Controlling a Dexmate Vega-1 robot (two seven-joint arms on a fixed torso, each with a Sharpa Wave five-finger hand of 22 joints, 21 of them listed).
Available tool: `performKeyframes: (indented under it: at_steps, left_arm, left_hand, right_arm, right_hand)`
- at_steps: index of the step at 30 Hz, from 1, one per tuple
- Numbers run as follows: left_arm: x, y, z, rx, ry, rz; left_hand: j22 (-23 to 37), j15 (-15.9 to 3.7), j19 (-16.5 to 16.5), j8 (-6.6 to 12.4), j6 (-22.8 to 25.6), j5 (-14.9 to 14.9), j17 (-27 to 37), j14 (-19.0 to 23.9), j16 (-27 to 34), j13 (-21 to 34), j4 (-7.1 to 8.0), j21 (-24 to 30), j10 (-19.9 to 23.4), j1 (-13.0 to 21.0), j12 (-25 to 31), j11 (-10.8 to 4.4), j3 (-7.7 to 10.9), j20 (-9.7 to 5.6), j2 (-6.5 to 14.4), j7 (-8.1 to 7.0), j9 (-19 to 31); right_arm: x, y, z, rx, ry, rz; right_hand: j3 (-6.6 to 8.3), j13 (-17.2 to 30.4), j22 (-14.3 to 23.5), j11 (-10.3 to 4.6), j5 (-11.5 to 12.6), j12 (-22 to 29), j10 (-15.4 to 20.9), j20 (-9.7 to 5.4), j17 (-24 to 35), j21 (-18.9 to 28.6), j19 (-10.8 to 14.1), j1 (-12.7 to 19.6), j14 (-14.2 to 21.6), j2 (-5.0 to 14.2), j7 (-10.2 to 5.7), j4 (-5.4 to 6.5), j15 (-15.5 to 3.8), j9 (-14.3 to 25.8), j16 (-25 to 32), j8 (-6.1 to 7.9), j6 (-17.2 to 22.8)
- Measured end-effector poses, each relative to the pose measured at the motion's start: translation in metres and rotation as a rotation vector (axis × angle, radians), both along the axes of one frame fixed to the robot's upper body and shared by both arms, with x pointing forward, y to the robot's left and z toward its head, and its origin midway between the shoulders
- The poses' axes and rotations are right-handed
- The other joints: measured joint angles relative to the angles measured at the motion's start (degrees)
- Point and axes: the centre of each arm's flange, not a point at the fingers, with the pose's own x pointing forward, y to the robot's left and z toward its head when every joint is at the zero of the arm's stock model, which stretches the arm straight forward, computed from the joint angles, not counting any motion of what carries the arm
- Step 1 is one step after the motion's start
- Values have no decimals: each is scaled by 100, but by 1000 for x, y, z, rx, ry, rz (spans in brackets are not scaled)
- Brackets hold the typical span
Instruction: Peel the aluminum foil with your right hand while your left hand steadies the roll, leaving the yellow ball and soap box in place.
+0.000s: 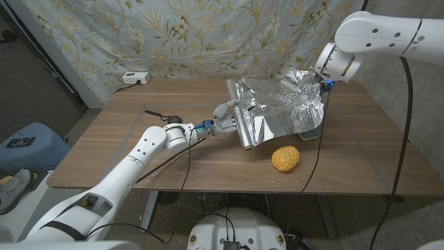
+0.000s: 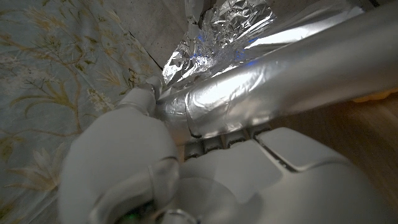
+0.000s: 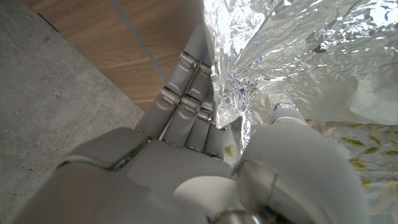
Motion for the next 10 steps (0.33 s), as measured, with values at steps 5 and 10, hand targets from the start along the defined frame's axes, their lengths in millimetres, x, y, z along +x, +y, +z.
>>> performKeyframes:
  at_steps: [5,10]
  left_arm:
    - [2,0,2,-7,-3,-7]
    - [4,-2,1,-17,-1,-15]
  left_hand:
    - [0,29,-44,-26,-114,-66,-3,-91,0,0,9,-45,-113,-99,-26,49,-56,42,-13,30,-15]
    - [0,101,-124,-26,-223,-132,-3,-162,-44,0,27,-83,-222,-169,-43,80,-122,81,-32,17,-15]
  right_arm:
    - [2,-1,1,2,10,0]
    - [4,-3,2,3,25,3]
  right_hand:
    - [-32,15,0,30,23,0,-30,51,0,-32,-8,0,-10,0,30,-32,10,0,0,0,-30]
    - [-55,15,0,30,47,0,-30,72,-1,-46,13,0,-10,0,10,-8,10,1,0,0,-70]
